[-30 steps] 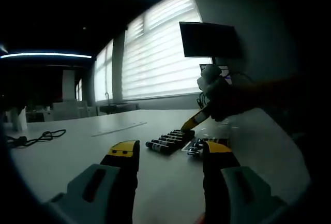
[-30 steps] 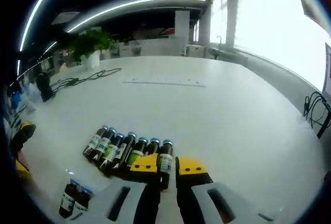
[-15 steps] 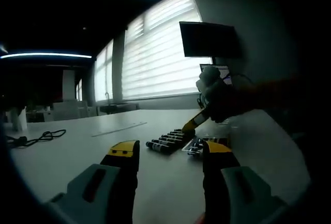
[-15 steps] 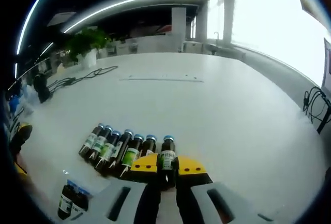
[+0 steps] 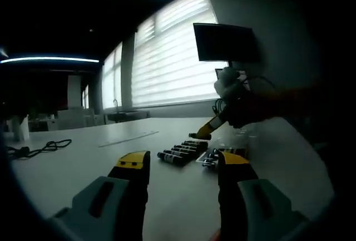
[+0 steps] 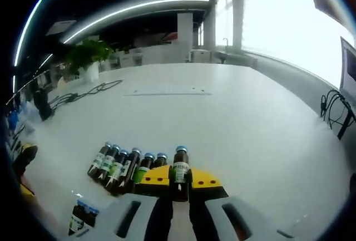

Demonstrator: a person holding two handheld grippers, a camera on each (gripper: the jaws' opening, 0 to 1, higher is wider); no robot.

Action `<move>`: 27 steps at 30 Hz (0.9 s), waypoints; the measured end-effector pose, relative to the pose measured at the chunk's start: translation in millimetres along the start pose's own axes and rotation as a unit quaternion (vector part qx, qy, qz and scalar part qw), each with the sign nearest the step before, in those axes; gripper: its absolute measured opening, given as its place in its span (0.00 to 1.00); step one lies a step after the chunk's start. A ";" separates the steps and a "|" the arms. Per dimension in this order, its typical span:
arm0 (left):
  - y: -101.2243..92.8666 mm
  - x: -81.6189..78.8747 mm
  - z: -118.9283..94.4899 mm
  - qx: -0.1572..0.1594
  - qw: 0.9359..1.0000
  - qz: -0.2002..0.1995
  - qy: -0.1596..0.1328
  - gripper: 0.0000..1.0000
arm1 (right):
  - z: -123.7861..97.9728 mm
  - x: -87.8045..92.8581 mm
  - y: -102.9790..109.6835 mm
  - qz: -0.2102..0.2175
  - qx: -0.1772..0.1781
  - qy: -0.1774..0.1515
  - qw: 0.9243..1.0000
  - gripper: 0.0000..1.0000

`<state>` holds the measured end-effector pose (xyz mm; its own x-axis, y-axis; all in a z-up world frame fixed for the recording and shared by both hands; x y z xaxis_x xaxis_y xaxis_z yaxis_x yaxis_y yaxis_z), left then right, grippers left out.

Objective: Grip medicine bottles put into box

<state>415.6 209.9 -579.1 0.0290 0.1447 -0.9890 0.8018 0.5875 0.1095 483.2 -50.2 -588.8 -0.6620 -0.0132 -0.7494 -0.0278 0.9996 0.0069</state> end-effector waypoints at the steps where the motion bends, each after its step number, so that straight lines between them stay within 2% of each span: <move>1: 0.0 0.1 0.0 0.000 1.000 0.000 0.000 0.42 | -1.3 -0.1 0.4 -0.001 0.000 0.000 1.000 0.06; 17: -0.8 0.6 0.1 0.004 1.000 0.002 0.001 0.42 | -36.5 1.9 17.5 0.002 -0.026 -0.016 1.000 0.06; 27: -1.2 1.1 0.2 0.004 1.000 0.005 0.002 0.42 | -42.7 13.2 22.6 -0.001 -0.032 -0.021 0.999 0.06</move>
<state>414.8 209.2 -580.4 0.0338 0.1535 -0.9876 0.8058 0.5804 0.1178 441.9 -28.9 -570.3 -0.6300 -0.0128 -0.7765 -0.0780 0.9958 0.0469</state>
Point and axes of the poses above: the point that each gripper's makers call its tool centre point, and the gripper's own axes: z roughly forward along the fingers, y roughly to its left, x roughly out of its underside, the point moved 6 cm from there along -z, roughly backward along the fingers, and after that the axes turned 9 degrees about y, right-handed, at the moved point
